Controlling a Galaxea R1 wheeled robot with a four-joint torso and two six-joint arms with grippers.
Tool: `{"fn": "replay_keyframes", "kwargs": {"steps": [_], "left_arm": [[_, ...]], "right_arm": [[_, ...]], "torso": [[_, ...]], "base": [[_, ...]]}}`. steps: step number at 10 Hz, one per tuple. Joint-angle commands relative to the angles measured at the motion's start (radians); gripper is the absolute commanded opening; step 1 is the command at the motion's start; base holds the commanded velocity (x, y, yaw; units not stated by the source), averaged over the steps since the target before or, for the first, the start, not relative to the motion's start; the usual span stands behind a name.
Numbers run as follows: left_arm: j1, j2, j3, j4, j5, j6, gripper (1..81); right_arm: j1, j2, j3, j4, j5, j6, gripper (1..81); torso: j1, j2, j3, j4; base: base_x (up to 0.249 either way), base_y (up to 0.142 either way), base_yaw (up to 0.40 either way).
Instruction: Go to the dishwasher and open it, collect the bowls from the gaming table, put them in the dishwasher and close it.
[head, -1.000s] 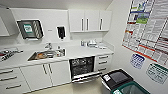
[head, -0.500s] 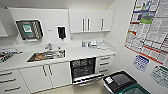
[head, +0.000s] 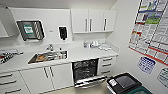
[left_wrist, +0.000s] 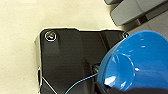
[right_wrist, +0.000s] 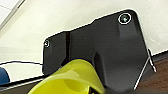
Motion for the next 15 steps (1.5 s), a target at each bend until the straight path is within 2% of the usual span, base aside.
{"fn": "replay_keyframes", "kwargs": {"steps": [1, 5, 15], "left_arm": [[-0.031, -0.019, 0.005, 0.005, 0.027, -0.003, 1.0], [-0.031, -0.022, 0.005, 0.007, 0.027, -0.003, 1.0], [-0.031, -0.016, 0.005, 0.007, 0.027, -0.001, 1.0]], "right_arm": [[0.038, -0.014, 0.009, -0.012, -0.032, -0.003, 1.0], [0.042, -0.007, 0.009, -0.012, -0.034, -0.003, 1.0], [0.037, -0.003, -0.008, -0.012, -0.032, -0.001, 1.0]], "torso": [[0.000, 0.000, 0.000, 0.000], [0.000, 0.000, 0.000, 0.000], [0.000, 0.000, 0.000, 0.000]], "base": [[0.085, 0.083, 0.000], [0.088, 0.074, 0.000], [0.113, 0.000, 0.000]]}}
